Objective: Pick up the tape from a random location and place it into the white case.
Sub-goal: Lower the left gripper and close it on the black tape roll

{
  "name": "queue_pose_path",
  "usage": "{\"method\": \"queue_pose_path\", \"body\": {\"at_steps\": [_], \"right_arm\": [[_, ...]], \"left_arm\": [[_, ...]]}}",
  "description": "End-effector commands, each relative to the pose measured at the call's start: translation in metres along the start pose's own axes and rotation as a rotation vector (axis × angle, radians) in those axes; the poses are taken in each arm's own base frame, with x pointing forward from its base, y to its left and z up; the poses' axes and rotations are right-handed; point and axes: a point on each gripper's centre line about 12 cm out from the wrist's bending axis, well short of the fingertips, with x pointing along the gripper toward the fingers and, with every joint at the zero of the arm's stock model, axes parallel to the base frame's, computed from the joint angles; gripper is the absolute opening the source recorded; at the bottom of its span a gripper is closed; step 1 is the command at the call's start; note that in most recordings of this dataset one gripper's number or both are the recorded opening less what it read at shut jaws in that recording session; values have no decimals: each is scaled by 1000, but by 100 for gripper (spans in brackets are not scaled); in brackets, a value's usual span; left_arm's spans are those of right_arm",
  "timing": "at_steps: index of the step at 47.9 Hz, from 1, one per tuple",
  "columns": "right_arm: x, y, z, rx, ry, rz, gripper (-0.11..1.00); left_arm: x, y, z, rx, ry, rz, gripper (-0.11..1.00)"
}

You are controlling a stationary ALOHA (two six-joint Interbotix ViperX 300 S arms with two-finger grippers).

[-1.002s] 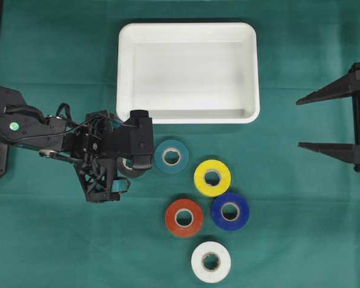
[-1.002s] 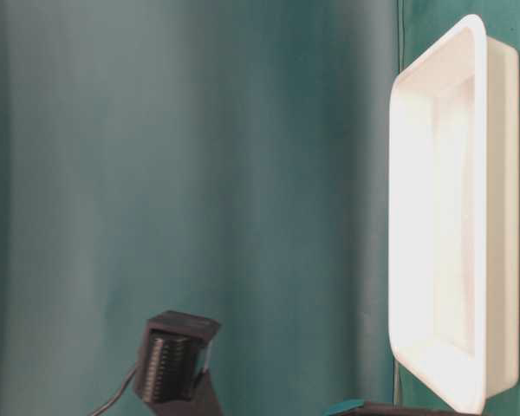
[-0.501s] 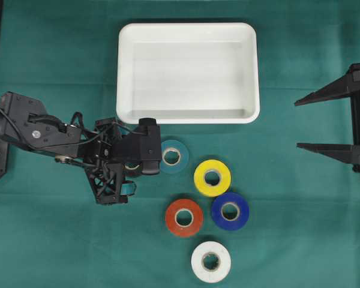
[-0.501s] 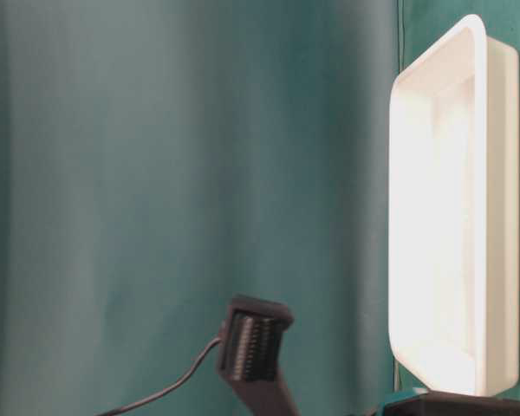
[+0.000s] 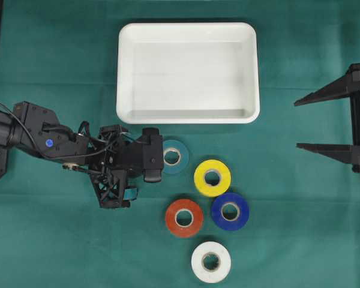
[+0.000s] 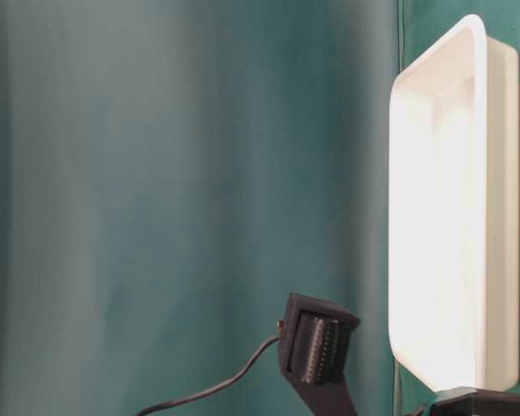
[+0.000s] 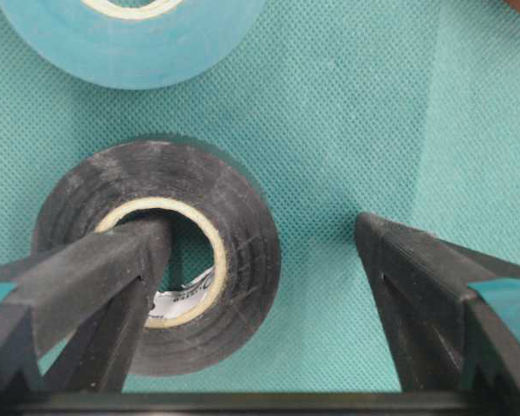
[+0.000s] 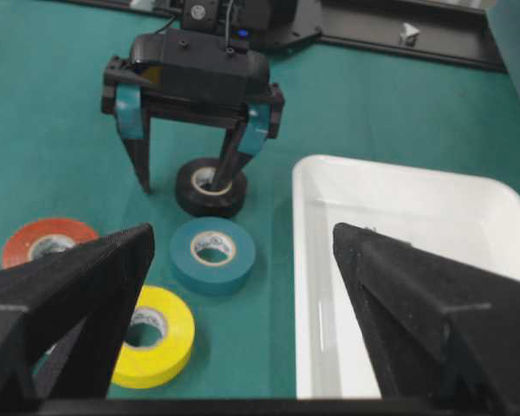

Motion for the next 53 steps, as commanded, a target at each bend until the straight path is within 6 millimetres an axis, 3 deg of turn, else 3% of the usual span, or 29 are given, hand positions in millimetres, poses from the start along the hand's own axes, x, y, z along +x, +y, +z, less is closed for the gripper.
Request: {"method": "queue_pose_path", "body": {"at_steps": [1,8,12,22,25,53], "right_arm": [[1,0,9,-2,-21,0,92],[2,0,8,-3,-18,0,92],[2,0,8,-3,-17,0,92],[2,0,8,-3,-17,0,92],[2,0,8,-2,-17,0,92],[3,0,7,-3,-12,0,92]], "left_arm": [[-3,1,3,-3,-12,0,98],[-4,4,4,-13,-13,4,96],[-5,5,4,-13,-15,5,87],[-11,6,6,-10,-30,4,30],[-12,5,7,-10,-35,3,19],[-18,5,8,-10,-39,2,18]]}}
